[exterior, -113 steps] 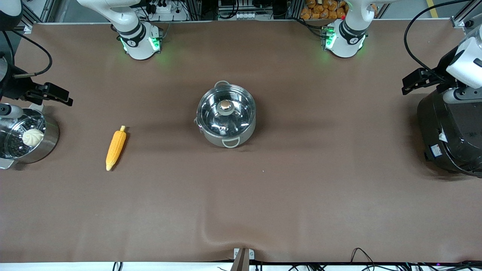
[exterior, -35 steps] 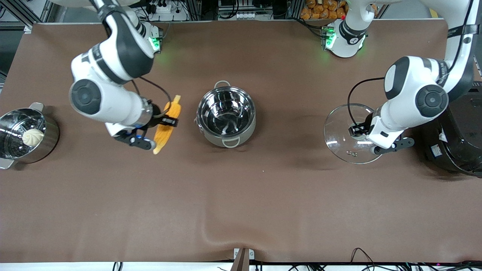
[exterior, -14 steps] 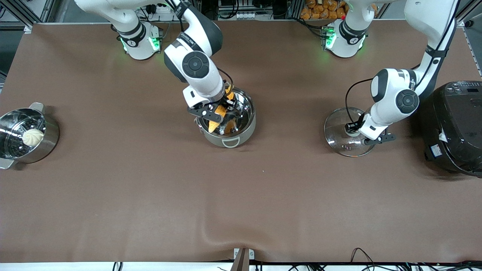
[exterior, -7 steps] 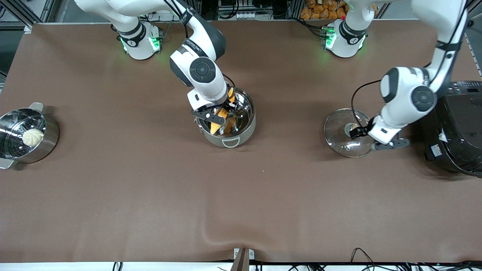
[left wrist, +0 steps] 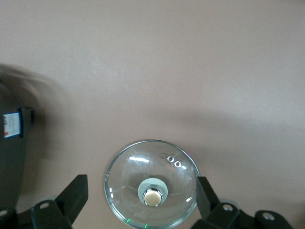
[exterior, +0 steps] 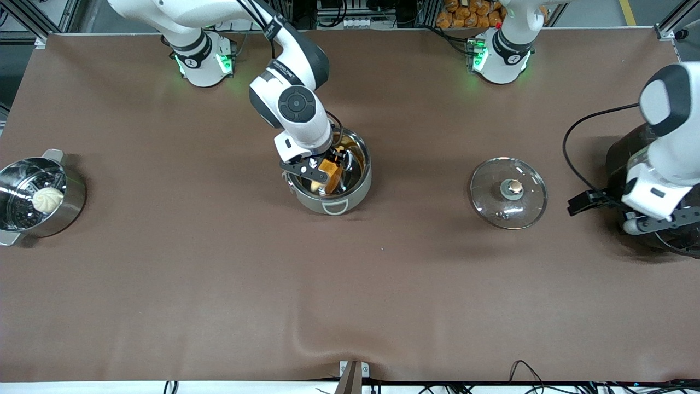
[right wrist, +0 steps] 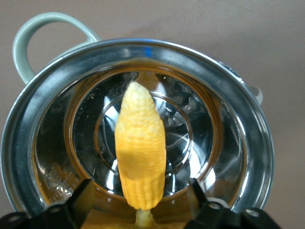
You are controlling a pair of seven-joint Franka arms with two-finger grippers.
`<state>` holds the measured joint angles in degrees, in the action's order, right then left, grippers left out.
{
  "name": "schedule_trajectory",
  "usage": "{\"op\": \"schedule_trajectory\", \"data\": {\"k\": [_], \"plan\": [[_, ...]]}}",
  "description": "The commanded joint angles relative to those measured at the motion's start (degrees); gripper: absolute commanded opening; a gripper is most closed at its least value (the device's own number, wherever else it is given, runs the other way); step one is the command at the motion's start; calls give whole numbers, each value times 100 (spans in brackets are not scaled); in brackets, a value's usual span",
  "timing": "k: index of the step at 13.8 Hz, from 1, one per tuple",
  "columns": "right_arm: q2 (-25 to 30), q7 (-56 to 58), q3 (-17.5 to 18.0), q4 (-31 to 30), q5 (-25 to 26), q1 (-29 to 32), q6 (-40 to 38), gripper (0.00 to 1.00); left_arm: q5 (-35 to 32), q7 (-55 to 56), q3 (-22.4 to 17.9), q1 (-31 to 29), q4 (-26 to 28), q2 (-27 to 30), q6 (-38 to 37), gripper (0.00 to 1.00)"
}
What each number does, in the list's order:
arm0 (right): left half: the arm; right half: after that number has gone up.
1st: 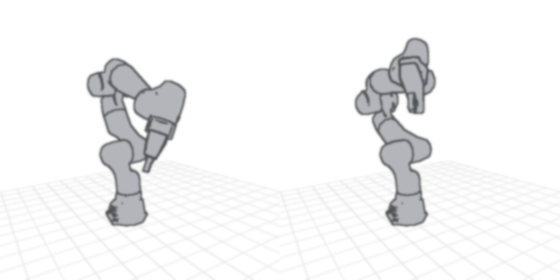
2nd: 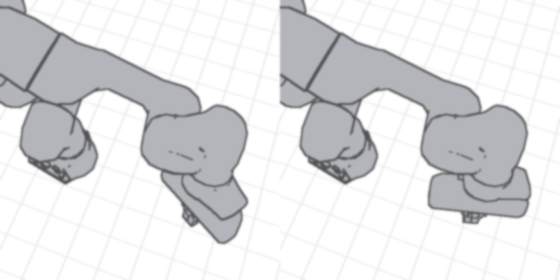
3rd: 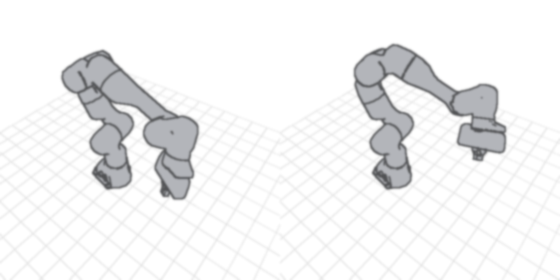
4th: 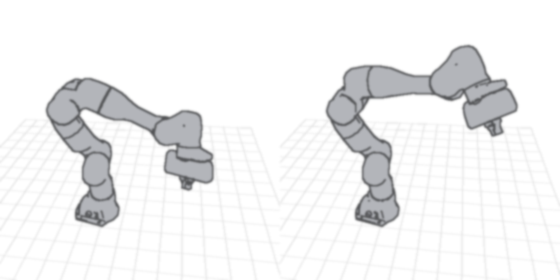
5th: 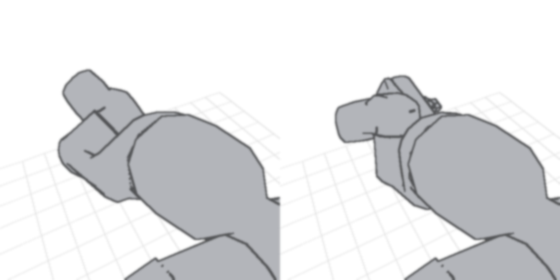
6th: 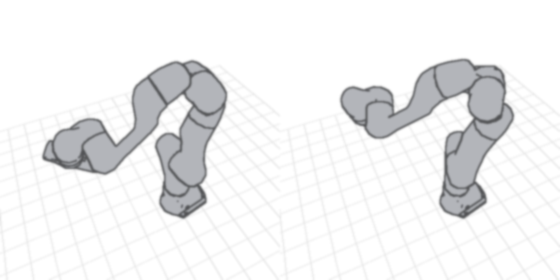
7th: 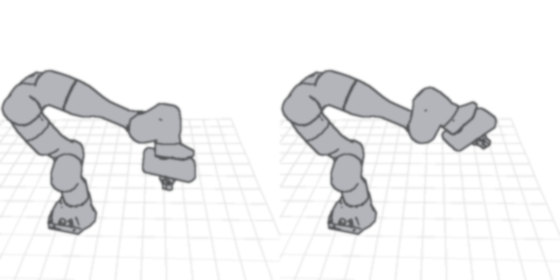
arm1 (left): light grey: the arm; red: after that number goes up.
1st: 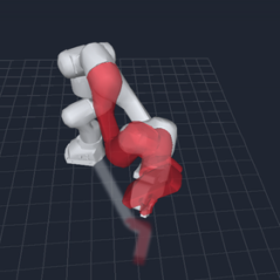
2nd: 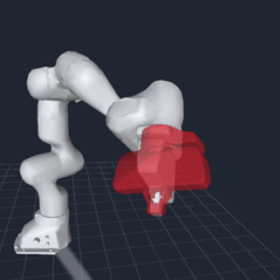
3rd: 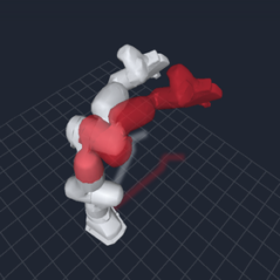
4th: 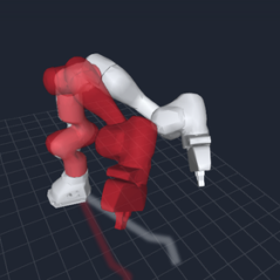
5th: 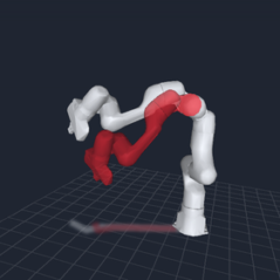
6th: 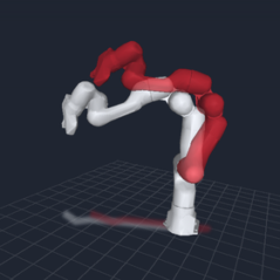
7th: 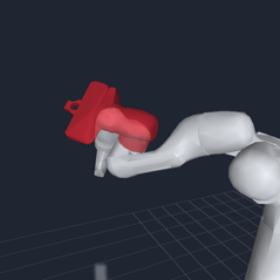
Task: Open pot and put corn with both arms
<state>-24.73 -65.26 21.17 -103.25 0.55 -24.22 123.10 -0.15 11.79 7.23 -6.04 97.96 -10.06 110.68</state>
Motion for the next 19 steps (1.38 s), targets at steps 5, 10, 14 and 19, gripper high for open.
{"op": "schedule_trajectory", "data": {"k": [5,10,14,19], "plan": [[459,-14,27,103,69,487,-285,100,-91,-107,94,50,-928,-32,-1436,100],[1628,1617,-25,357,51,1620,-1619,100,-99,-125,94,50,-998,4,-1471,100],[2059,3393,-1103,719,-299,1851,-2290,100,-99,-116,94,59,-1112,-5,-1532,100],[2166,5248,-2326,1000,-406,1869,-2563,100,-82,-63,85,76,-1376,-14,-1805,100]]}}
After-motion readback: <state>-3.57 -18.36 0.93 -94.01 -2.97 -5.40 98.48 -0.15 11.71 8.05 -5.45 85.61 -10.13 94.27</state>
